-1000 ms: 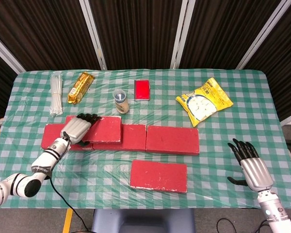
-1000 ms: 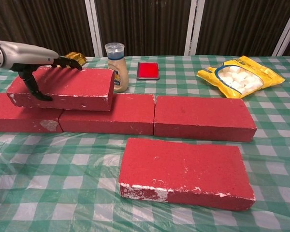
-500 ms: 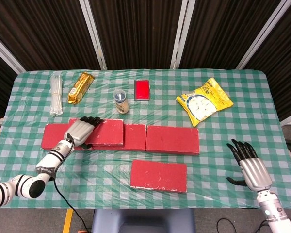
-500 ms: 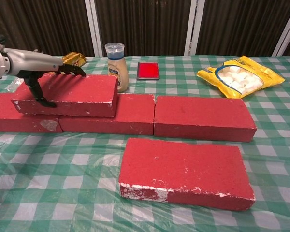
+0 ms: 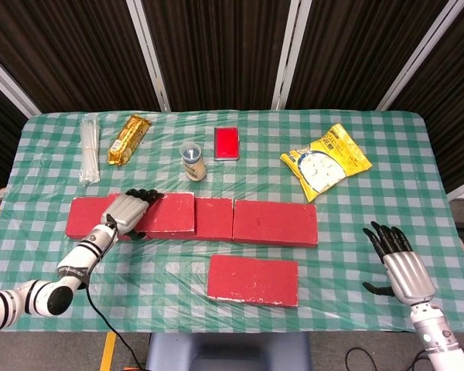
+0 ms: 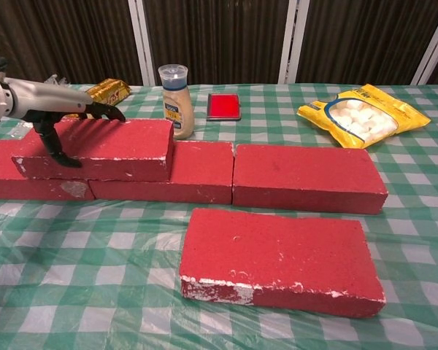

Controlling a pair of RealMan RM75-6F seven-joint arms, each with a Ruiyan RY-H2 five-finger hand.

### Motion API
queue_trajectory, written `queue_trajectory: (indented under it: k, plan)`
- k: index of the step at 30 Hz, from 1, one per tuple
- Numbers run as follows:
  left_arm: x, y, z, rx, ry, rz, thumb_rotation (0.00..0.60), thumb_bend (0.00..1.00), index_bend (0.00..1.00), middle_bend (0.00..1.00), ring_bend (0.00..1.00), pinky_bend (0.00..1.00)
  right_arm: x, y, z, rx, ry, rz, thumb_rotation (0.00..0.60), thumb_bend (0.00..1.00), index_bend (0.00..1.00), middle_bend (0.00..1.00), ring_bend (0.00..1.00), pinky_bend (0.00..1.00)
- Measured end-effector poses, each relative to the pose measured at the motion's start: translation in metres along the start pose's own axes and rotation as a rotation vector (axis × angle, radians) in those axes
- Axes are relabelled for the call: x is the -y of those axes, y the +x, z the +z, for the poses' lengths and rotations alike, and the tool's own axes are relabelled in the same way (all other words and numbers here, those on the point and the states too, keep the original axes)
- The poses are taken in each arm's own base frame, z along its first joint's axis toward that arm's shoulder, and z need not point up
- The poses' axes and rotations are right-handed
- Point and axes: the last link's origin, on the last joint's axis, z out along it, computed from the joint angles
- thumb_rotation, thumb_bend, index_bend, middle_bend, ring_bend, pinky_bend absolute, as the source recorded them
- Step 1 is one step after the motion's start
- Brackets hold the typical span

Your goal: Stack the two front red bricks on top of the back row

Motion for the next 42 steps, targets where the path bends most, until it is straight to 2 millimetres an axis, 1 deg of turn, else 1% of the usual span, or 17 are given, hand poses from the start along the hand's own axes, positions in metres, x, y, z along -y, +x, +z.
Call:
queue_trajectory:
  k: [1, 2, 7, 9, 14, 18, 20, 23, 26, 42]
  plan:
    - [0.0, 0.0003, 0.0, 0.0, 0.0, 0.0, 0.6, 0.33, 0.0, 0.39, 0.41, 0.43, 0.0004, 0.0, 0.0, 0.0, 0.001, -0.001, 0.6, 0.06, 0.0, 0.0, 0.0, 0.0]
    - [0.0003, 0.0004, 0.0001, 0.0, 0.002, 0.001, 0.6, 0.33, 0.0, 0.34, 0.35, 0.41, 0.0008, -0.0002, -0.0002, 0.0, 0.002, -0.002, 0.6, 0.06, 0.0, 0.0, 0.0, 0.0]
    - [0.0009, -0.0003, -0.0004, -0.002, 0.001, -0.007, 0.6, 0.33, 0.0, 0.25, 0.24, 0.39, 0.0012, -0.0002, -0.0005, -0.001, 0.001, -0.004, 0.6, 0.06, 0.0, 0.0, 0.0, 0.0]
    - [0.0013, -0.001, -0.0006, -0.003, 0.0, -0.004, 0.6, 0.33, 0.0, 0.2, 0.17, 0.37, 0.0014, -0.0004, -0.0004, 0.0, 0.002, -0.003, 0.6, 0.06, 0.0, 0.0, 0.0, 0.0]
    - [0.0014, -0.0014, -0.0012, -0.001, -0.001, -0.006, 0.6, 0.32, 0.0, 0.13, 0.11, 0.32, 0.0013, -0.0005, -0.0002, 0.0, 0.001, -0.004, 0.6, 0.06, 0.0, 0.0, 0.0, 0.0]
    - [-0.0001, -0.0007, -0.0007, -0.006, -0.008, -0.006, 0.6, 0.31, 0.0, 0.07, 0.05, 0.3, 0.0012, -0.0006, -0.0003, 0.001, -0.001, -0.006, 0.6, 0.06, 0.0, 0.0, 0.0, 0.0]
    - [-0.0009, -0.0001, -0.0007, -0.012, -0.013, -0.005, 0.6, 0.31, 0.0, 0.04, 0.01, 0.27, 0.0013, -0.0006, -0.0005, 0.001, -0.002, -0.007, 0.6, 0.06, 0.0, 0.0, 0.0, 0.0]
    - [-0.0008, 0.0002, -0.0009, -0.016, -0.015, -0.01, 0.6, 0.29, 0.0, 0.0, 0.0, 0.22, 0.0015, -0.0006, -0.0005, 0.0, -0.003, -0.008, 0.6, 0.06, 0.0, 0.0, 0.0, 0.0]
    - [0.0, -0.0003, -0.0012, -0.017, -0.015, -0.014, 0.6, 0.28, 0.0, 0.0, 0.0, 0.18, 0.0015, -0.0006, -0.0003, -0.001, -0.004, -0.007, 0.6, 0.06, 0.0, 0.0, 0.0, 0.0]
    - [0.0013, -0.002, -0.0001, -0.017, -0.022, -0.029, 0.6, 0.26, 0.0, 0.0, 0.0, 0.12, 0.003, -0.0017, -0.0003, 0.001, -0.001, -0.01, 0.6, 0.06, 0.0, 0.0, 0.0, 0.0]
